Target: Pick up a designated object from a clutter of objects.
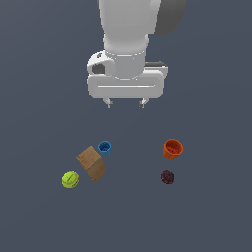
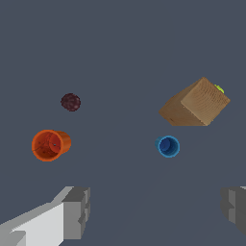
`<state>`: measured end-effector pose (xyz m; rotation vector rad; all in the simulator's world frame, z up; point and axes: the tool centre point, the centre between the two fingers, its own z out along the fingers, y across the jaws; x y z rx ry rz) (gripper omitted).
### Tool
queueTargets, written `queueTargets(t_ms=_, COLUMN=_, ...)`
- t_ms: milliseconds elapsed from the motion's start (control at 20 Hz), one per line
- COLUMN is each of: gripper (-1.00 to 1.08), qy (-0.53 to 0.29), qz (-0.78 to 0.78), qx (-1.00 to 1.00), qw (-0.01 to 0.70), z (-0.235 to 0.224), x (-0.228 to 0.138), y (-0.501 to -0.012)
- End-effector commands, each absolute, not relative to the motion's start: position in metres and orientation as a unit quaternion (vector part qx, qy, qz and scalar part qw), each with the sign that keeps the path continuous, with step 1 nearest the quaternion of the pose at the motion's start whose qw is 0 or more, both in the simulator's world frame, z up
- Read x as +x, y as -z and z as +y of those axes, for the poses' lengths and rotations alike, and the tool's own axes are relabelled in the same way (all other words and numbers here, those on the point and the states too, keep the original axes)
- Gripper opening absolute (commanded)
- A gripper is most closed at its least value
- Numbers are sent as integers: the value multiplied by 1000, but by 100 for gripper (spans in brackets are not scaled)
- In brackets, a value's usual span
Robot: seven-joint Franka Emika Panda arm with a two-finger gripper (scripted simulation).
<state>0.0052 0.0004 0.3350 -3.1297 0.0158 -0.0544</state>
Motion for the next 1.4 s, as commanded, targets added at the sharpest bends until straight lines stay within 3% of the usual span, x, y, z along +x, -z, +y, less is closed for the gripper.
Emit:
queueTargets(t_ms=0, gripper=100, qy=17, qz=5, qx=-1000, qw=6, z=0, x=5, y=-335)
queueTargets(t_ms=550, gripper=100, qy=40, qz=29, qx=-999, qw=12, z=-23, x=7, y=-353)
queueTargets(t_ms=1350, gripper=100, qy=30, qz=-82, qx=-996, qw=-4, z=12, x=49, y=-309)
